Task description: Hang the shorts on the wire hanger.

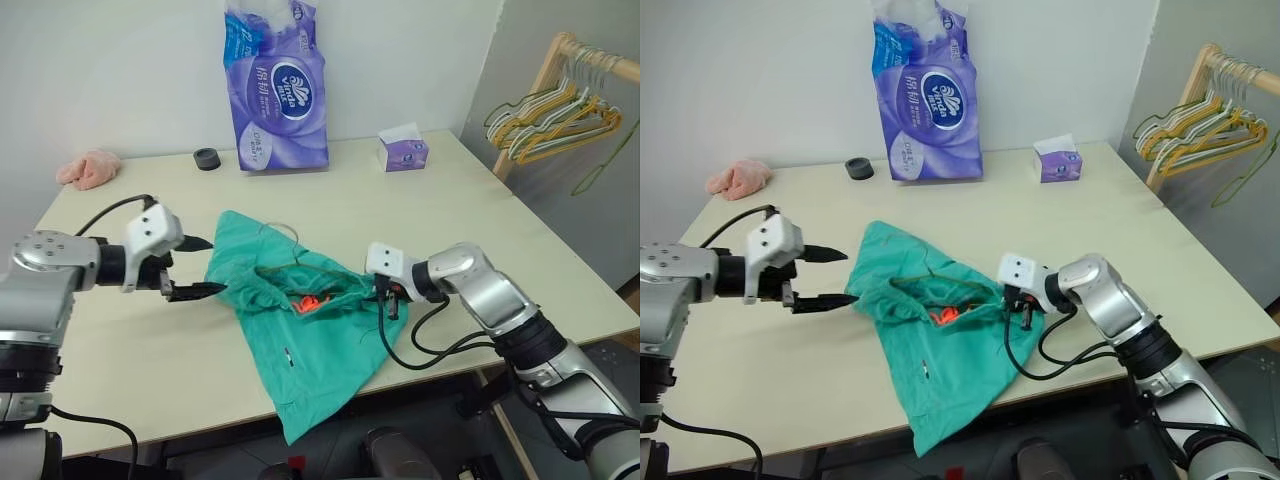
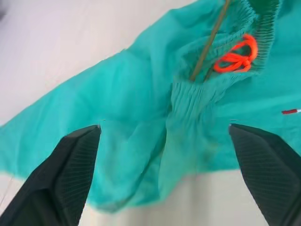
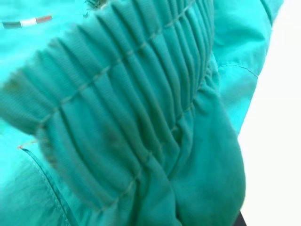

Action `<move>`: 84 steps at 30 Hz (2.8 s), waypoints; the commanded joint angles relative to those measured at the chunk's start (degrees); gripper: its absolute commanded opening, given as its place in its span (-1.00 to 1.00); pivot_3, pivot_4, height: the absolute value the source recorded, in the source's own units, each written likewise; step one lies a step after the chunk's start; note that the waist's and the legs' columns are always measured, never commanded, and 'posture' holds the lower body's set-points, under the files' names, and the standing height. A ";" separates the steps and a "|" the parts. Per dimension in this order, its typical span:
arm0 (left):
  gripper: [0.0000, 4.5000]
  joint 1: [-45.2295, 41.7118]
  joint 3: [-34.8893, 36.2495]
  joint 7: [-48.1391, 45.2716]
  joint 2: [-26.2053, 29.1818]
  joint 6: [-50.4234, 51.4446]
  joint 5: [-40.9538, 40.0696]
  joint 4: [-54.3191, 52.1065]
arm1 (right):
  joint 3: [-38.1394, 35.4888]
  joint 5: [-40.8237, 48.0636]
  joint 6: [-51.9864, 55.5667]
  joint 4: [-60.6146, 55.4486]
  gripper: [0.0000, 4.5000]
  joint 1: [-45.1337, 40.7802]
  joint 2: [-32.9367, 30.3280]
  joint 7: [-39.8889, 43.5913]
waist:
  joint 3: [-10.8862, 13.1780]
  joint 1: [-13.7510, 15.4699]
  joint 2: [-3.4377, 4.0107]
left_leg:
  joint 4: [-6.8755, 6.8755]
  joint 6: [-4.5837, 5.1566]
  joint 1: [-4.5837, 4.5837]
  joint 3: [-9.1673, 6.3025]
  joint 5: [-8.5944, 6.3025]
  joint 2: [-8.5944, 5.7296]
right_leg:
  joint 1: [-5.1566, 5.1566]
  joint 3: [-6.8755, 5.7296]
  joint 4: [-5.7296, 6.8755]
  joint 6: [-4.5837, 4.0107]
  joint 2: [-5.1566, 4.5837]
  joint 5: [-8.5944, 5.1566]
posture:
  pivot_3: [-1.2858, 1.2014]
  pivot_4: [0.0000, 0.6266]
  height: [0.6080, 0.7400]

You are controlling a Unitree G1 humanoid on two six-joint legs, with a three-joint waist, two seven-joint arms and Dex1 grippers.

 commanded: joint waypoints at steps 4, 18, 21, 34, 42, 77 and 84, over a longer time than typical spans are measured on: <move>0.98 -3.43 7.01 0.46 2.56 3.67 -4.48 5.71 | -6.73 4.66 4.54 -0.95 -1.00 -2.05 -1.09 -0.55 | -0.01 -0.08 -0.01 | 0.00 0.00 -0.01 0.00 0.00 0.00 | -0.01 -0.01 0.01 0.00 0.00 0.00 | -0.19 -0.99 1.00; 0.98 -7.56 5.54 3.22 -3.08 4.19 -4.86 11.10 | -9.56 8.81 5.85 -12.83 -1.00 0.96 -5.23 -2.11 | -0.05 0.30 -0.05 | 0.02 -0.01 -0.08 0.01 0.00 -0.02 | -0.07 -0.01 0.04 0.00 -0.06 0.00 | -0.20 -0.98 1.00; 0.98 -8.36 4.48 2.54 -4.51 4.19 -5.34 9.45 | -11.88 11.31 10.83 -15.53 -1.00 1.96 -4.77 -3.92 | -0.07 0.00 -0.04 | 0.01 -0.01 -0.08 0.01 0.00 -0.01 | -0.07 -0.01 0.04 0.00 -0.05 0.00 | -0.21 -0.97 1.00; 0.98 -2.31 4.88 3.96 -7.38 12.08 -12.72 -7.82 | -24.76 22.22 34.61 -19.19 -1.00 8.16 -3.91 -15.23 | -0.04 -0.74 0.02 | 0.00 0.00 -0.13 0.05 -0.01 0.00 | -0.11 0.05 0.06 -0.01 -0.04 -0.01 | -0.24 -0.93 1.00; 0.98 -2.87 5.71 8.48 -9.62 13.85 -14.46 -8.86 | -31.87 24.85 35.62 -21.09 -1.00 9.80 -2.29 -22.40 | -0.04 -1.67 0.02 | -0.02 0.00 -0.14 0.04 -0.01 0.00 | -0.10 0.03 0.06 0.01 -0.02 -0.02 | -0.26 -0.92 1.00; 0.98 -21.12 -18.26 17.61 -36.19 19.33 -16.08 -23.05 | -80.05 22.23 47.73 -35.37 -1.00 37.35 -18.69 -35.44 | 0.59 -14.42 0.61 | -0.03 1.33 0.32 1.05 -0.99 -0.12 | 0.93 0.71 -0.81 1.04 0.17 -0.69 | -0.47 -0.66 1.00; 0.98 -24.79 -21.25 25.39 -45.21 9.20 -6.83 -18.96 | -75.16 18.97 44.43 -29.01 -1.00 28.12 -23.39 -40.30 | 1.12 -14.79 0.54 | -0.03 1.51 0.39 1.24 -1.15 -0.12 | 0.99 0.88 -0.90 1.12 0.17 -0.74 | -0.45 -0.60 1.00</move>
